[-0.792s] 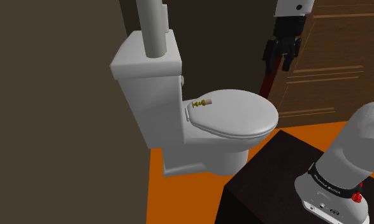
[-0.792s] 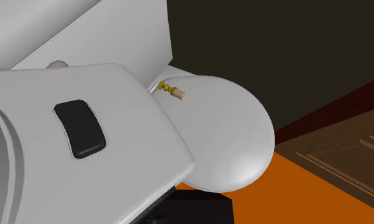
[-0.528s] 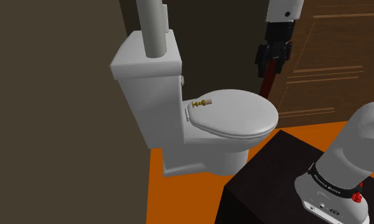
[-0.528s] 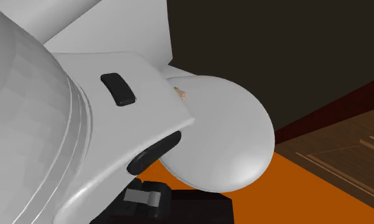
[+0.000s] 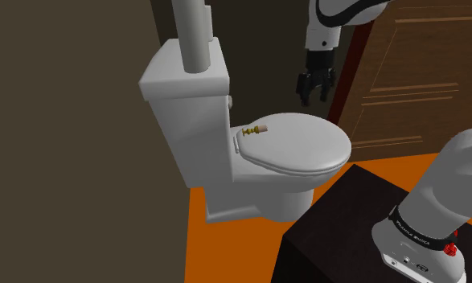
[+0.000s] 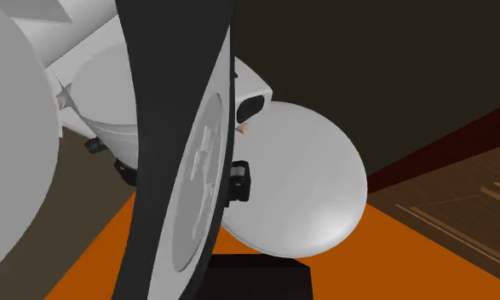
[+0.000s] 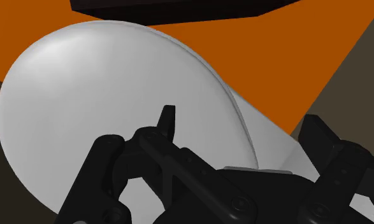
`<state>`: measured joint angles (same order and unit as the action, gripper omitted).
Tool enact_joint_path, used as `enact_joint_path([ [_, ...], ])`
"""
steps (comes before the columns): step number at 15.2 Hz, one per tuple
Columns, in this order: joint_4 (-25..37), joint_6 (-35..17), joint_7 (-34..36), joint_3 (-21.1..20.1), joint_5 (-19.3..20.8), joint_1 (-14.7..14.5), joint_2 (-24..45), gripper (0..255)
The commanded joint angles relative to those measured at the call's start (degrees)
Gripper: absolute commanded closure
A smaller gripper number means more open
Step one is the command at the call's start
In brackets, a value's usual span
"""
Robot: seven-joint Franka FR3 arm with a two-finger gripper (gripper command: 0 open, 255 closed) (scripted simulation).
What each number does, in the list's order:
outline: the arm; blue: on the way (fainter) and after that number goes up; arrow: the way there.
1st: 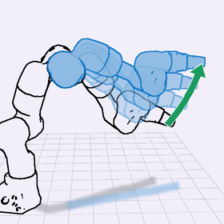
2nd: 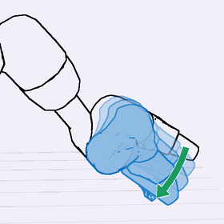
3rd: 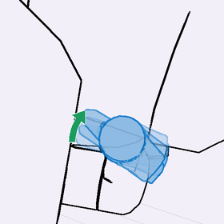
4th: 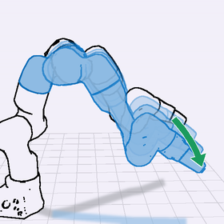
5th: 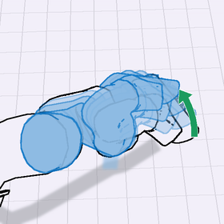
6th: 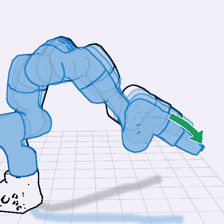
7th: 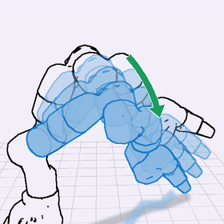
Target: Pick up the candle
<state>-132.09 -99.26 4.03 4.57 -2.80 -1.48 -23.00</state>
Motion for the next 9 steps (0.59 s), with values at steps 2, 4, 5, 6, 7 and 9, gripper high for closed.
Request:
enact_joint_path([
  [2, 3.1, -3.2, -1.0, 0.3, 0.2, -0.2, 6.8, 0],
  [4, 5.2, -5.2, -1.7, 0.5, 0.2, -0.1, 11.3, 0],
  [5, 6.4, -6.1, -2.1, 0.6, 0.3, -0.1, 13.6, 0],
  [6, 7.6, -6.9, -2.5, 0.7, 0.3, -0.1, 15.8, 0],
  [7, 8.9, -7.7, -2.8, 0.8, 0.3, -0.1, 18.1, 0],
  [9, 11.8, -9.0, -3.5, 0.9, 0.3, 0.0, 22.7, 0],
])
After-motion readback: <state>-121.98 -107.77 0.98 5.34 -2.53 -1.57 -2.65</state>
